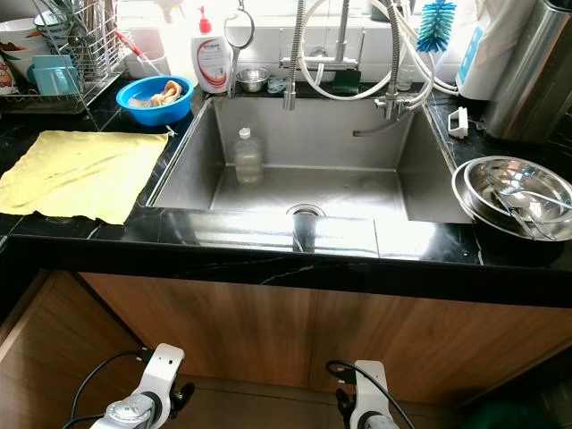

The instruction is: Kitchen organization

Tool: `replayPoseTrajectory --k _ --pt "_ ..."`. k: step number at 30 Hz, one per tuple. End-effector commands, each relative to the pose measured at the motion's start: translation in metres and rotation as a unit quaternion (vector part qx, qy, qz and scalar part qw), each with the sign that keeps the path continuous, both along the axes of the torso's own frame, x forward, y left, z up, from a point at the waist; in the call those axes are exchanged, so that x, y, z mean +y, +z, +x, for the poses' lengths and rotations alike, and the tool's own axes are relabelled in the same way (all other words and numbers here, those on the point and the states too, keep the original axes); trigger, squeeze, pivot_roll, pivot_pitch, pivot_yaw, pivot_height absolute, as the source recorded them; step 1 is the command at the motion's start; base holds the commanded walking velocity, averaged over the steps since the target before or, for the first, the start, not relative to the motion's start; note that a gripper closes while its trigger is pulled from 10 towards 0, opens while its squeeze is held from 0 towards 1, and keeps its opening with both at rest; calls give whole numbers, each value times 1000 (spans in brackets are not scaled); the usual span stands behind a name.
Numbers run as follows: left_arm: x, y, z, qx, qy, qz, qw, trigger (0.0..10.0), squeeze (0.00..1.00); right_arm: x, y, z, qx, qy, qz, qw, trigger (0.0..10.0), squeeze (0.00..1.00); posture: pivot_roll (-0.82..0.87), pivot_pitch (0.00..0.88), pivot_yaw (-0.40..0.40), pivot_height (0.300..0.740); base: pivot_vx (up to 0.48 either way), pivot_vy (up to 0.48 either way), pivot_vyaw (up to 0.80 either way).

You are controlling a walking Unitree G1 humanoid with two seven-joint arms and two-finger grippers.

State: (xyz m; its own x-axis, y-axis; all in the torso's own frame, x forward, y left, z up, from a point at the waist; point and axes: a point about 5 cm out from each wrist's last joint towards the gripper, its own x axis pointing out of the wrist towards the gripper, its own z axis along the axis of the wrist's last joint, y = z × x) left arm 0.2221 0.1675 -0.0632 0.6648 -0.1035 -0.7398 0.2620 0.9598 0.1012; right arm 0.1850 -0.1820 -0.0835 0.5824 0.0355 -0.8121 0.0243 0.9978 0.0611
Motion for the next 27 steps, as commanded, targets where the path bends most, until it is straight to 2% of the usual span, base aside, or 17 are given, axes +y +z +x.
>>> replayPoseTrajectory --k 1,3,8,21,23,27 --pt "4 -1 -2 2 6 0 1000 10000 0 0 0 0 0 -6 1 1000 10000 0 -19 0 30 740 0 0 0" --pt "4 -1 -2 4 6 0 1000 10000 0 0 0 0 -1 -6 1 1000 10000 0 -20 0 28 740 0 0 0" --pt "2 -1 -2 1 5 -6 1000 10000 0 0 0 0 -1 -9 1 1000 10000 0 -19 0 27 740 -421 0 0" --pt "5 -2 -4 8 -3 17 1000 10000 0 0 0 0 -1 -11 1 1000 10000 0 -17 0 28 740 0 0 0" --pt "6 -3 -5 10 -14 35 999 10000 0 0 0 0 -1 -12 1 1000 10000 0 -15 0 28 740 0 -345 0" --pt "7 -4 -6 17 -2 35 999 10000 0 0 0 0 -1 -12 1 1000 10000 0 -17 0 29 740 0 -340 0"
